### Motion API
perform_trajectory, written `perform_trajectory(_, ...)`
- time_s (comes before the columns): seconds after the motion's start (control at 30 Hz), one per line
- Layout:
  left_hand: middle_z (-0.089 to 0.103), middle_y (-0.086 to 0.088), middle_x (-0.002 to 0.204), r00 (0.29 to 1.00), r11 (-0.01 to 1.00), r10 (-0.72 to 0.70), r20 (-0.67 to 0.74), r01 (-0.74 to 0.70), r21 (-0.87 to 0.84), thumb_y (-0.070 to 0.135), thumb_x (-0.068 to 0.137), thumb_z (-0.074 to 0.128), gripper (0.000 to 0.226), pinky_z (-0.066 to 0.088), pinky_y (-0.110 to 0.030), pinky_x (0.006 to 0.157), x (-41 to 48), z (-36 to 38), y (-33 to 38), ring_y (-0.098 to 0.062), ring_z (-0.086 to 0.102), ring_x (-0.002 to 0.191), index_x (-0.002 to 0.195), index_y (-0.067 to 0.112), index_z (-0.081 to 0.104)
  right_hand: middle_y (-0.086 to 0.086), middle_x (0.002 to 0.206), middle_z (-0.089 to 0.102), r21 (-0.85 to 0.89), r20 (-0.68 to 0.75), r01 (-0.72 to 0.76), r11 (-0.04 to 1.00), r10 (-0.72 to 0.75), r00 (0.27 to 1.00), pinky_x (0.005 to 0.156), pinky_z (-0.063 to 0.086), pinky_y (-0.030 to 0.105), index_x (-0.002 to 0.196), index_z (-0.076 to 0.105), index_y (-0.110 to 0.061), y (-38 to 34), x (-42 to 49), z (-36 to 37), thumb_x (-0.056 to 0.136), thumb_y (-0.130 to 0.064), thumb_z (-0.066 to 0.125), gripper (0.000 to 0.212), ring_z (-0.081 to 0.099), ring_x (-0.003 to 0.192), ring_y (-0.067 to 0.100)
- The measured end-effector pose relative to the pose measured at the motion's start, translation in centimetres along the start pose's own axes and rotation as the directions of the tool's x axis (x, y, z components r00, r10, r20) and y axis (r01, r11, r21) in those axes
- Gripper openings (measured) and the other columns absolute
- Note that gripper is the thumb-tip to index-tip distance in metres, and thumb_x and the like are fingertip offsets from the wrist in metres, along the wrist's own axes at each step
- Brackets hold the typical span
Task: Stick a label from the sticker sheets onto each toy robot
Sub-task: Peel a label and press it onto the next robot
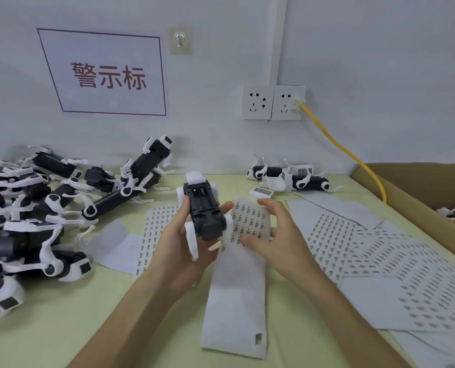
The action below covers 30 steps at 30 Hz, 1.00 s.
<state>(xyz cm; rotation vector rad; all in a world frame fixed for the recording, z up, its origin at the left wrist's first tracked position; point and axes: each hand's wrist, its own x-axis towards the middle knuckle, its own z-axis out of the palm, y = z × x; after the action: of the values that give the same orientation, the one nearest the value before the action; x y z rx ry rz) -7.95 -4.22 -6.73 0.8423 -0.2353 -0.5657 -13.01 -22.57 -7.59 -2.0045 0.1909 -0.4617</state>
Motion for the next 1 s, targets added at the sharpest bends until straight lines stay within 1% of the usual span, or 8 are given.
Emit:
perform_trajectory(0.13, 0.069, -0.007, 0.136, 1.000, 1.000, 0.006, -0.003, -0.006, -0.001, 0.059, 0.101, 0.048, 0.056, 0.062, -0.040, 0.081, 0.2, -0.3, -0.3, -0.029, 0.072, 0.110, 0.134, 0.020, 0.071, -0.010, 0.139, 0.041, -0.221, -0.142, 0.152, 0.963, -0.186, 0.972, 0.107, 0.038, 0.027, 0.130, 0.054, -0.027, 0.0, -0.1, 0.0, 0.071, -0.026, 0.092, 0.070, 0.042, 0.129, 0.006)
perform_trajectory(0.3, 0.069, -0.009, 0.137, 1.000, 0.993, 0.023, 0.000, -0.022, -0.117, 0.059, 0.096, 0.055, 0.063, 0.060, -0.041, 0.088, 0.2, 0.0, -0.3, -0.029, 0.069, 0.107, 0.146, 0.020, 0.060, -0.009, 0.113, 0.060, -0.265, -0.097, 0.448, 0.854, -0.486, 0.869, 0.101, 0.042, 0.027, 0.093, 0.075, -0.022, -0.2, -0.6, 0.6, 0.080, -0.016, 0.084, 0.017, 0.051, 0.115, 0.006)
perform_trajectory(0.47, 0.069, -0.014, 0.133, 1.000, 0.982, 0.030, 0.005, -0.028, -0.189, 0.058, 0.095, 0.061, 0.061, 0.054, -0.042, 0.095, 0.2, -0.2, -0.2, -0.032, 0.068, 0.115, 0.142, 0.020, 0.062, -0.013, 0.122, 0.055, -0.186, 0.066, 0.441, 0.878, -0.436, 0.897, 0.102, 0.045, 0.038, 0.107, 0.072, -0.029, -0.7, -1.1, 1.1, 0.069, -0.048, 0.084, 0.044, 0.054, 0.118, 0.004)
perform_trajectory(0.63, 0.071, -0.014, 0.118, 0.999, 0.962, 0.029, 0.018, -0.023, -0.273, 0.058, 0.095, 0.061, 0.062, 0.059, -0.040, 0.087, 0.3, -0.1, -0.3, -0.030, 0.068, 0.111, 0.145, 0.021, 0.058, -0.015, 0.124, 0.055, -0.163, 0.059, 0.427, 0.890, -0.423, 0.904, 0.097, 0.046, 0.020, 0.109, 0.072, -0.029, -0.5, -1.2, 1.2, 0.068, -0.032, 0.092, 0.045, 0.056, 0.116, -0.003)
perform_trajectory(0.73, 0.070, -0.008, 0.106, 0.998, 0.970, 0.040, 0.042, -0.029, -0.240, 0.058, 0.104, 0.049, 0.041, 0.054, -0.041, 0.092, 0.1, 0.0, -0.1, -0.029, 0.064, 0.108, 0.124, 0.027, 0.067, -0.013, 0.119, 0.060, -0.161, -0.011, 0.442, 0.882, -0.450, 0.893, 0.096, 0.043, 0.012, 0.108, 0.075, -0.028, -0.3, -1.0, 1.0, 0.072, -0.020, 0.090, 0.039, 0.058, 0.113, -0.004)
perform_trajectory(0.83, 0.073, -0.007, 0.114, 0.998, 0.989, 0.053, -0.033, -0.057, -0.138, 0.046, 0.105, 0.049, 0.034, 0.045, -0.046, 0.104, 0.1, -0.2, 0.0, -0.031, 0.064, 0.113, 0.102, 0.022, 0.072, -0.013, 0.116, 0.065, -0.146, -0.082, 0.419, 0.896, -0.433, 0.897, 0.093, 0.045, 0.014, 0.106, 0.078, -0.026, -0.2, -0.7, 0.6, 0.076, -0.013, 0.088, 0.034, 0.060, 0.111, -0.003)
perform_trajectory(0.93, 0.070, -0.008, 0.133, 0.999, 0.992, 0.030, -0.035, -0.034, -0.122, 0.048, 0.104, 0.048, 0.029, 0.041, -0.043, 0.104, 0.0, -0.2, 0.2, -0.026, 0.068, 0.110, 0.112, 0.024, 0.063, -0.016, 0.114, 0.068, -0.115, -0.139, 0.384, 0.916, -0.398, 0.907, 0.091, 0.050, 0.020, 0.106, 0.077, -0.024, -0.1, -0.5, 0.3, 0.078, -0.012, 0.086, 0.032, 0.061, 0.112, -0.002)
perform_trajectory(1.0, 0.072, -0.007, 0.130, 1.000, 0.988, -0.006, -0.014, 0.004, -0.157, 0.045, 0.104, 0.049, 0.029, 0.040, -0.039, 0.101, -0.1, -0.2, 0.3, -0.023, 0.070, 0.108, 0.121, 0.024, 0.058, -0.019, 0.113, 0.069, -0.067, -0.199, 0.378, 0.923, -0.384, 0.902, 0.088, 0.053, 0.023, 0.107, 0.077, -0.024, -0.1, -0.5, 0.1, 0.080, -0.012, 0.084, 0.031, 0.062, 0.113, 0.001)
